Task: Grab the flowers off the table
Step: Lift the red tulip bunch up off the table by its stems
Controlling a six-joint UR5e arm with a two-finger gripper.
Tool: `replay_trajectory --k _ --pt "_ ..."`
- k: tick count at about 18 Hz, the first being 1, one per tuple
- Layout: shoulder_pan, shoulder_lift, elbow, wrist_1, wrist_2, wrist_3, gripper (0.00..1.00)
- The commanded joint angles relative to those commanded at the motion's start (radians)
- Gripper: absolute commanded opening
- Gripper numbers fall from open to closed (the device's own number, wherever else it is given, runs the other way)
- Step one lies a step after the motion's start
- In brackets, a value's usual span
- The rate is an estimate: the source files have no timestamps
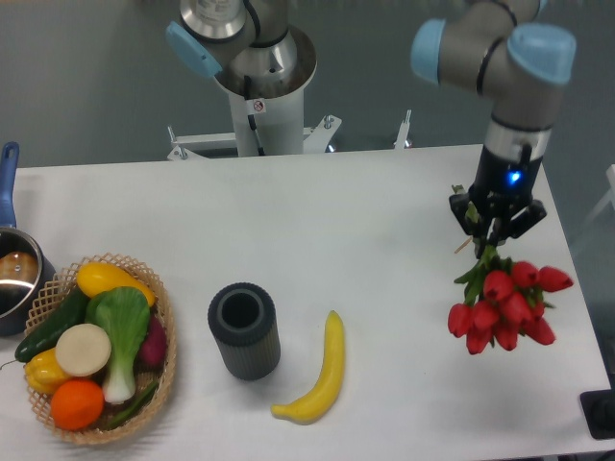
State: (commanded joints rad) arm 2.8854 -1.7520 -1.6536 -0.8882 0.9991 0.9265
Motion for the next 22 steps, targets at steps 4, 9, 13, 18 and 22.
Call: replay_trajectory --k 4,9,13,18,22 --pt "-0.021 0.048 0.017 0.003 -0.111 0.000 0.21" --pt "-0.028 0.051 0.055 0.011 -0.325 0.000 0.21" --pt "-0.046 0.058 0.072 0.011 -0.445 -0.002 0.21" --pt "-0.094 0.039 0.075 0.012 -0.465 -0.005 0.21" --pt "-0.095 0.040 0.071 0.012 -0.470 -0.005 0.21"
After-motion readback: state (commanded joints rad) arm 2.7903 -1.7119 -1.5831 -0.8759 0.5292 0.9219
